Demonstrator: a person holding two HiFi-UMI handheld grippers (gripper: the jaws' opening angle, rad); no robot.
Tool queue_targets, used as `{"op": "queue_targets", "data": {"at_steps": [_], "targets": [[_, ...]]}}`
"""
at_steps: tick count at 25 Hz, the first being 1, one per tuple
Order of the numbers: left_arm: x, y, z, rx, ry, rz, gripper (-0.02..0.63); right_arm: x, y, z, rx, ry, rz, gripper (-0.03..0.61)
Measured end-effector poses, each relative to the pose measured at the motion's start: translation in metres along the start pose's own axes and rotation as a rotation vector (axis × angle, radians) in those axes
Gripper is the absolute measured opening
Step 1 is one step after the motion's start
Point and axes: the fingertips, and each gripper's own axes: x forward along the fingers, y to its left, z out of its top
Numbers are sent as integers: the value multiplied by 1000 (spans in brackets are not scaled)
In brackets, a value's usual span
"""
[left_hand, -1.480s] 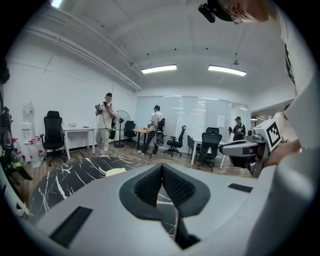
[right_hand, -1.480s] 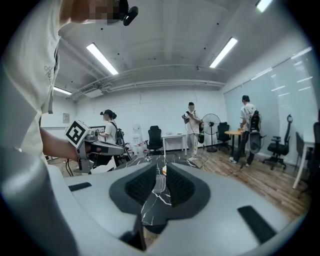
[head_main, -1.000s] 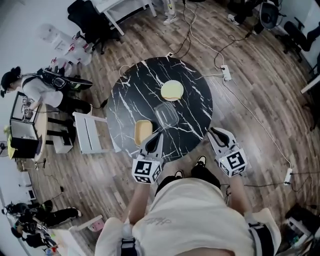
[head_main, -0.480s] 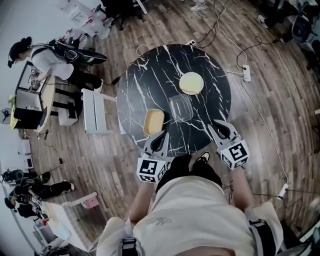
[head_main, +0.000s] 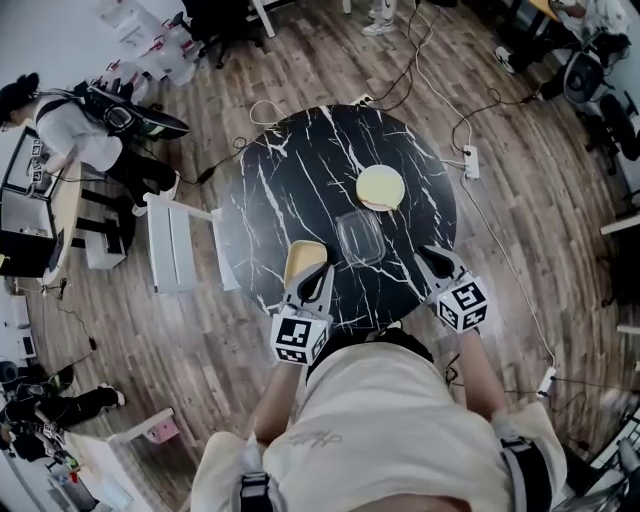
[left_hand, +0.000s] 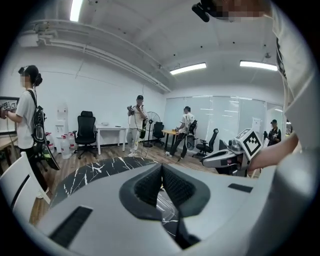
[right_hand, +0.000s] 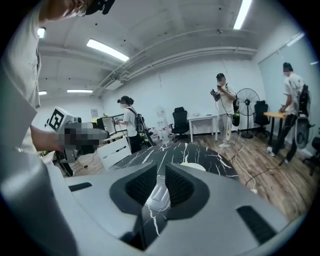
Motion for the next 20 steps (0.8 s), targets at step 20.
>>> {"op": "queue_targets", "data": {"at_steps": [20], "targets": [[45,36,-29,-4,115,-37,17,133,-21,-107,34,348,60,61]]}}
